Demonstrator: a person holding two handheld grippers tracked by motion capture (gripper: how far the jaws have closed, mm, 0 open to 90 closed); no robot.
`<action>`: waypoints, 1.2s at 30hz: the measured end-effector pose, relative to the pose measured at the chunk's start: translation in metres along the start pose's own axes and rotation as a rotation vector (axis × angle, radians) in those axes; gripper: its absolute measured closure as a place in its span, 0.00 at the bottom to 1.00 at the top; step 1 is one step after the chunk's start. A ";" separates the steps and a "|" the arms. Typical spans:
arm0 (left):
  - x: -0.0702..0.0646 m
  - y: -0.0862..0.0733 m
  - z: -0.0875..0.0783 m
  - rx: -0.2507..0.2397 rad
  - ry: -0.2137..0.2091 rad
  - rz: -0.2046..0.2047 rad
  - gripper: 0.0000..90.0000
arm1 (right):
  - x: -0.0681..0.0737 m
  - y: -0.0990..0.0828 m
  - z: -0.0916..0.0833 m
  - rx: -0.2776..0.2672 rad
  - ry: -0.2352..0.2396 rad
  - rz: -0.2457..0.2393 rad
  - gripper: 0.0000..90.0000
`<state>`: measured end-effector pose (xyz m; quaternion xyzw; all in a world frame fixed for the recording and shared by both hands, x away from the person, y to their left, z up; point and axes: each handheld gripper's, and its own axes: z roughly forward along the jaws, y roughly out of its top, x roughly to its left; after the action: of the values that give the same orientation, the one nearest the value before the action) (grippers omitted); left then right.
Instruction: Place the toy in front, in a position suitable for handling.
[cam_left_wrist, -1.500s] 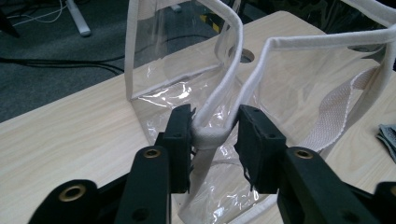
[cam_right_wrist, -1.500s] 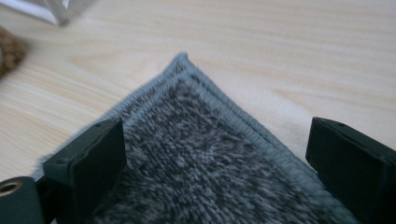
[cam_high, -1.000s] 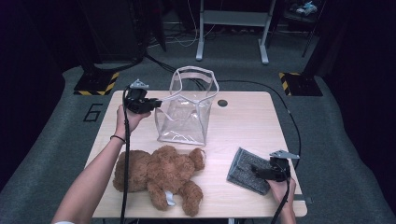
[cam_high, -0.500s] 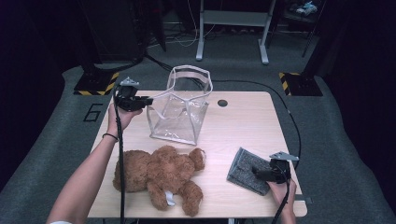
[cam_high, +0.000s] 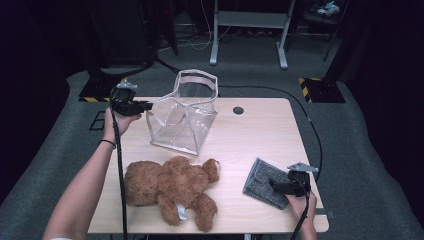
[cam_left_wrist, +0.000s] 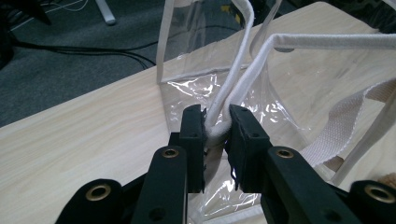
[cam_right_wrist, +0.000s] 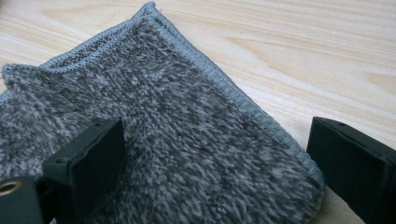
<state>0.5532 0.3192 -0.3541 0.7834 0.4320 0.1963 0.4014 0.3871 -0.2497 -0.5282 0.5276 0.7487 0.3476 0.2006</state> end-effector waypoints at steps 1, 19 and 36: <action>0.001 0.000 0.000 0.003 0.003 -0.002 0.85 | 0.000 0.000 0.000 0.000 -0.001 0.000 0.05; -0.027 0.006 -0.014 -0.059 -0.010 -0.104 0.31 | 0.000 0.000 0.000 0.000 -0.007 -0.009 0.05; -0.075 0.026 -0.010 -0.064 -0.065 -0.036 0.20 | 0.000 0.000 0.000 -0.001 -0.008 -0.010 0.05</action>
<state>0.5186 0.2530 -0.3240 0.7684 0.4261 0.1770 0.4435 0.3872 -0.2494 -0.5285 0.5250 0.7504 0.3449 0.2058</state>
